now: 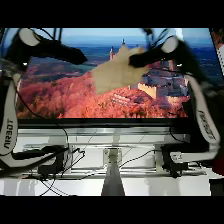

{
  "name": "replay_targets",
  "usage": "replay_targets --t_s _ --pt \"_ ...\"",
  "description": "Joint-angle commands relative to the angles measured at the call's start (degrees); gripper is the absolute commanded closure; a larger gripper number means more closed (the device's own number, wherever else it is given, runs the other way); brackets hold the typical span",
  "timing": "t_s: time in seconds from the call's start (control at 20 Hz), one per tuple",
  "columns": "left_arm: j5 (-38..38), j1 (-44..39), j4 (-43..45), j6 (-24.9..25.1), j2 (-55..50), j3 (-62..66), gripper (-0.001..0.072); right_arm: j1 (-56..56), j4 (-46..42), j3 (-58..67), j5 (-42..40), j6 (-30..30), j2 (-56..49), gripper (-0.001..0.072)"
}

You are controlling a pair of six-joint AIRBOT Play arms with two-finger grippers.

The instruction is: Fold the clothes and pants, and hang the long-sleeved shirts on hangers.

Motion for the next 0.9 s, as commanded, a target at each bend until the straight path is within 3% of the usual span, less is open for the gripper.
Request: replay_targets --t_s 0.0,0.3,0.6,0.8,0.85 --pt "-0.2 5.14 0.9 0.0 2.78 0.04 0.0697 -6.34 -9.51 1.29 4.76 10.54 14.32 0.0699" --pt "-0.2 7.21 0.92 0.0 2.51 0.04 0.0697 -19.82 -27.91 1.29 15.54 24.52 39.93 0.0698" --pt "-0.2 7.21 0.92 0.0 2.51 0.04 0.0697 -37.38 -49.55 1.09 25.07 25.2 54.01 0.0698" --pt "-0.2 7.21 0.92 0.0 2.51 0.04 0.0697 -47.21 -51.93 1.03 33.62 25.18 54.23 0.0696" --pt "-0.2 7.21 0.92 0.0 2.51 0.04 0.0697 -48.87 -51.91 1.03 34.07 25.18 54.14 0.0649"
